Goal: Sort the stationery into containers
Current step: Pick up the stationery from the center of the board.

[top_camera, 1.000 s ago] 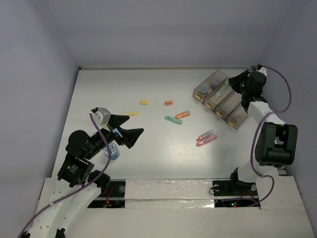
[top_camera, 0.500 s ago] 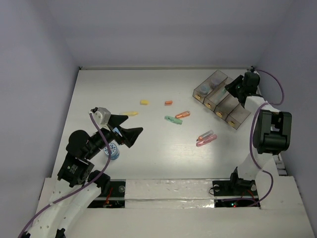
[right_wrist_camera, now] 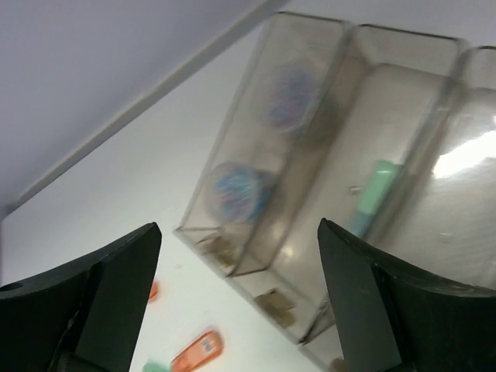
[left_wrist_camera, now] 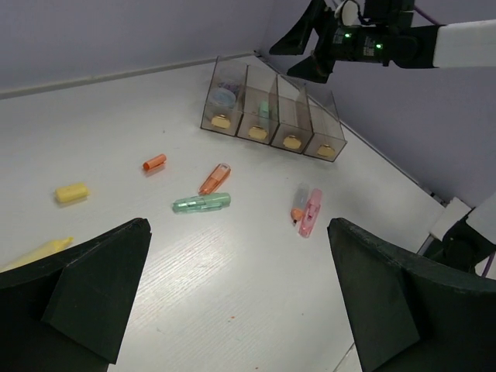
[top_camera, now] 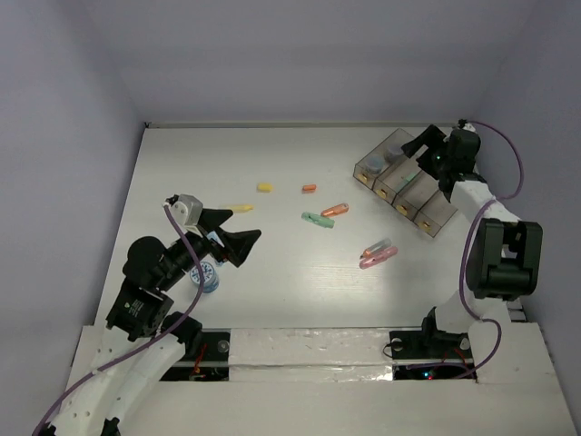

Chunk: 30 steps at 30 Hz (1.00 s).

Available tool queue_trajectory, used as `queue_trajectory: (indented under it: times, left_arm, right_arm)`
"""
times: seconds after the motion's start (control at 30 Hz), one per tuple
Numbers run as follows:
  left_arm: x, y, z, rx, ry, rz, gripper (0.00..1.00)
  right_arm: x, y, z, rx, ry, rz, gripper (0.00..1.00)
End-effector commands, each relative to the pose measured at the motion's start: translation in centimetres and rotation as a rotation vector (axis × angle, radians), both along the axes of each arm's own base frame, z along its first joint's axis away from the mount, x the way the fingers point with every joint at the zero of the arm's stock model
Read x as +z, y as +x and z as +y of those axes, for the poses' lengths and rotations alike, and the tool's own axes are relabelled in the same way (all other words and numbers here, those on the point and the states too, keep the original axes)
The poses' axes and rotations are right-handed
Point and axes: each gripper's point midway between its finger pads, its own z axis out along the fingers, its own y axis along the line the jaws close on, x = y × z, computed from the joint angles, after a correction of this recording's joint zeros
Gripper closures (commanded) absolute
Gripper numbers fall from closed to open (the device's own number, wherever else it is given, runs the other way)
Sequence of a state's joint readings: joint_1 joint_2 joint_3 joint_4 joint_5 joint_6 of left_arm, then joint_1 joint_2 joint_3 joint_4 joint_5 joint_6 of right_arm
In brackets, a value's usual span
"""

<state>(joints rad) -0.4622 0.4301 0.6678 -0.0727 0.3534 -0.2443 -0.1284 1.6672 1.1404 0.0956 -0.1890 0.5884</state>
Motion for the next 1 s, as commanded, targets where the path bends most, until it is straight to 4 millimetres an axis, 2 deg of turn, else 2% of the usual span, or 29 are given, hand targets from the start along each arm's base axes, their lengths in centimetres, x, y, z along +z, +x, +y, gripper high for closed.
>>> queue_trajectory:
  times: [0.0,0.03,0.1,0.13,0.17,0.2,0.27,0.3,0.37,0.4,0.5,0.53,0.57,0.6,0.63,0.67,0.7,0.73,0.77,0.8,0.83,0.9,0.93,0.97]
  left_arm:
    - [2.1,0.9,0.8,0.064,-0.024,-0.048,0.01]
    - [2.3,1.0,1.1,0.082,-0.025,-0.05,0.01]
    - [2.5,1.9,2.7,0.182,-0.029,-0.053,0.01]
    - [2.7,2.0,3.2,0.214,-0.032,-0.057,0.01]
    - [2.8,2.1,3.9,0.253,-0.043,-0.057,0.01]
    - [3.4,2.1,5.1,0.312,-0.066,-0.077,0.01]
    - [3.8,2.1,6.2,0.367,-0.086,-0.088,0.01]
    - [4.1,2.0,6.6,0.385,-0.1,-0.098,0.01]
    - [4.7,2.1,7.8,0.449,-0.12,-0.104,0.01]
    - [5.0,2.2,8.3,0.476,-0.13,-0.107,0.01]
    - [6.1,2.1,9.1,0.517,-0.147,-0.122,0.01]
    - [6.8,2.0,9.8,0.549,-0.154,-0.134,0.01]
    - [7.0,2.0,10.1,0.568,-0.157,-0.136,0.01]
    - [7.3,2.2,10.8,0.607,-0.161,-0.137,0.01]
    - [7.5,2.2,11.2,0.626,-0.165,-0.141,0.01]
    - [7.9,2.1,11.6,0.643,-0.168,-0.146,0.01]
    - [8.0,2.1,11.8,0.656,-0.175,-0.147,0.01]
    - [8.0,2.2,12.3,0.682,-0.177,-0.147,0.01]
    - [7.8,2.3,12.4,0.692,-0.177,-0.149,0.01]
    - [7.7,2.3,12.7,0.708,-0.179,-0.147,0.01]
    - [7.5,2.4,12.8,0.715,-0.176,-0.147,0.01]
    - [7.0,2.3,13.0,0.724,-0.17,-0.146,0.01]
    - [6.9,2.2,13.1,0.727,-0.17,-0.145,0.01]
    - [6.9,2.1,13.1,0.725,-0.172,-0.149,0.01]
  right_arm:
    - [5.8,-1.6,6.6,0.217,-0.011,-0.188,0.12]
    - [6.3,-2.6,10.1,0.316,0.001,-0.211,0.11]
    - [6.0,-4.5,13.8,0.423,0.006,-0.219,0.11]
    - [6.8,-5.9,16.1,0.499,0.013,-0.244,0.1]
    - [6.9,-7.8,19.8,0.604,0.018,-0.258,0.08]
    - [6.4,-9.2,21.7,0.67,0.023,-0.262,0.06]
    - [6.2,-12.1,25.5,0.822,0.03,-0.271,0.05]
    - [5.8,-14.7,28.7,0.932,0.016,-0.278,0.04]
    - [5.3,-17.4,32.1,1.068,0.002,-0.282,0.03]
    - [4.7,-20.0,34.5,1.166,-0.019,-0.279,0.03]
    - [3.9,-23.1,38.3,1.308,-0.053,-0.299,0.0]
    - [3.6,-25.2,40.2,1.373,-0.063,-0.305,0.0]
    - [4.1,-25.8,41.5,1.405,-0.072,-0.33,0.0]
    - [2.4,-26.4,42.6,1.449,-0.102,-0.302,0.0]
    - [1.9,-28.1,44.0,1.505,-0.11,-0.295,0.0]
    - [1.4,-28.7,44.9,1.534,-0.119,-0.283,0.0]
    - [2.1,-29.1,46.2,1.566,-0.137,-0.299,0.0]
    - [0.3,-29.6,47.4,1.595,-0.157,-0.261,0.0]
    - [-0.1,-31.2,48.8,1.626,-0.183,-0.263,0.0]
    - [0.5,-31.4,50.0,1.645,-0.219,-0.293,0.0]
    - [-1.6,-31.9,50.9,1.663,-0.262,-0.247,0.0]
    - [-3.1,-32.6,52.1,1.666,-0.352,-0.229,0.0]
    - [-2.4,-32.4,53.2,1.654,-0.366,-0.253,0.0]
    - [-4.3,-32.0,53.7,1.641,-0.404,-0.218,0.0]
